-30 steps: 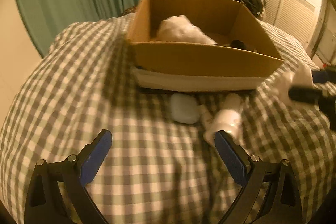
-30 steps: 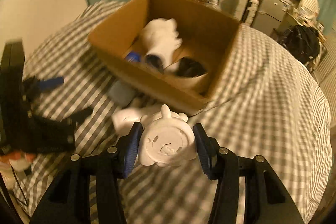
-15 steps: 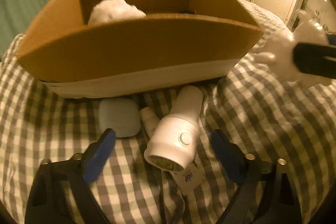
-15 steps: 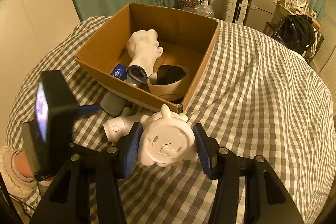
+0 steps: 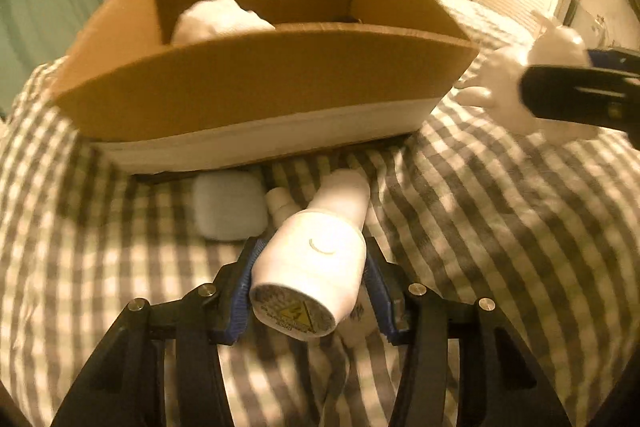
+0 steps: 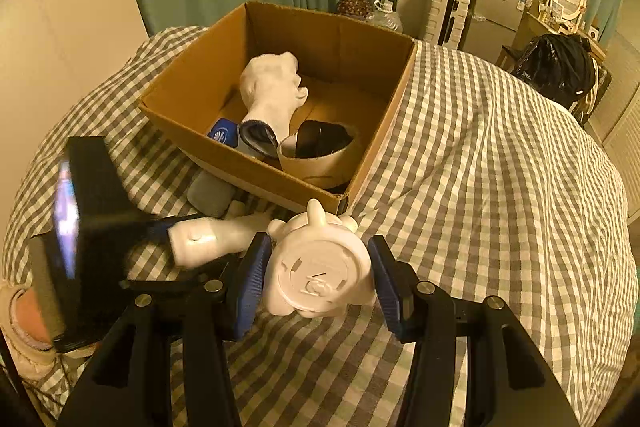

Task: Organize objects
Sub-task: 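Carry the figurine and hair dryer over the box and open both tools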

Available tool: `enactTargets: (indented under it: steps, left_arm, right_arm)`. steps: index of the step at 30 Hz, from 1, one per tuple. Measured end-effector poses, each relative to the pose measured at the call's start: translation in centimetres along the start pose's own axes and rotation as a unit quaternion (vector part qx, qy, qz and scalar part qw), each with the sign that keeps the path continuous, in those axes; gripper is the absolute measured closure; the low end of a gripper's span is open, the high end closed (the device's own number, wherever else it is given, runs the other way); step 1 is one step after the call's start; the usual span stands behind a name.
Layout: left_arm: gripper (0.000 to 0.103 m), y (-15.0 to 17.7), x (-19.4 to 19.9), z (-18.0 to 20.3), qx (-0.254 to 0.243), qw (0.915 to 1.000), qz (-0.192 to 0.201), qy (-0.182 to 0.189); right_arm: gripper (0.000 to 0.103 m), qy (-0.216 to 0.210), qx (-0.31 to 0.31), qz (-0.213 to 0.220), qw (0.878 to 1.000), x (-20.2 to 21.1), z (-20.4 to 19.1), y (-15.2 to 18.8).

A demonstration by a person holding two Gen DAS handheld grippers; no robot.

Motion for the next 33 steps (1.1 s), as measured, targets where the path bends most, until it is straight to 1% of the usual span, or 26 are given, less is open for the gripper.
enactTargets:
  steps: [8, 12, 15, 19, 23, 26, 30, 33]
  left_arm:
    - [0.052, -1.2, 7.1, 0.1, 0.018, 0.9974, 0.068, 0.011]
    - [0.052, -3.3, 10.2, 0.0, 0.013, 0.9946, 0.103, 0.008]
    - [0.052, -4.2, 12.8, -0.9, 0.008, 0.9920, 0.125, 0.013]
    - [0.052, -7.4, 14.8, -1.8, -0.001, 0.9875, 0.157, -0.006]
    - [0.052, -10.5, 16.1, -2.9, -0.006, 0.9833, 0.181, -0.023]
    - [0.052, -13.4, 16.2, -4.1, -0.007, 0.9809, 0.192, -0.032]
    - [0.052, -16.8, 15.4, -5.8, -0.012, 0.9791, 0.197, -0.048]
    - [0.052, -18.8, 13.8, -7.3, -0.014, 0.9792, 0.195, -0.056]
  right_arm:
    - [0.053, 0.002, -0.003, 0.029, 1.000, 2.1, -0.1, -1.0]
    - [0.053, 0.001, -0.008, 0.044, 0.999, 3.5, 0.0, -2.0]
    - [0.053, -0.003, -0.008, 0.066, 0.998, 5.3, 0.0, -3.5]
    - [0.053, 0.009, 0.005, 0.100, 0.995, 7.2, -0.2, -6.1]
    - [0.053, 0.020, 0.013, 0.133, 0.991, 8.2, -0.3, -9.6]
    - [0.053, 0.028, 0.009, 0.151, 0.988, 7.9, -0.1, -12.2]
    - [0.053, 0.033, 0.007, 0.156, 0.987, 6.3, 0.0, -15.2]
    - [0.053, 0.033, 0.002, 0.151, 0.988, 4.7, 0.4, -17.2]
Point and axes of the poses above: each gripper's, at about its wrist camera, not at the fingertips, and x roughly against the way its jaws point, z to its right, y to its underside, the point moved 9 cm from there along -x, roughly the way its jaws point, and after that the axes turned 11 degrees about y, right-handed, at the moved point
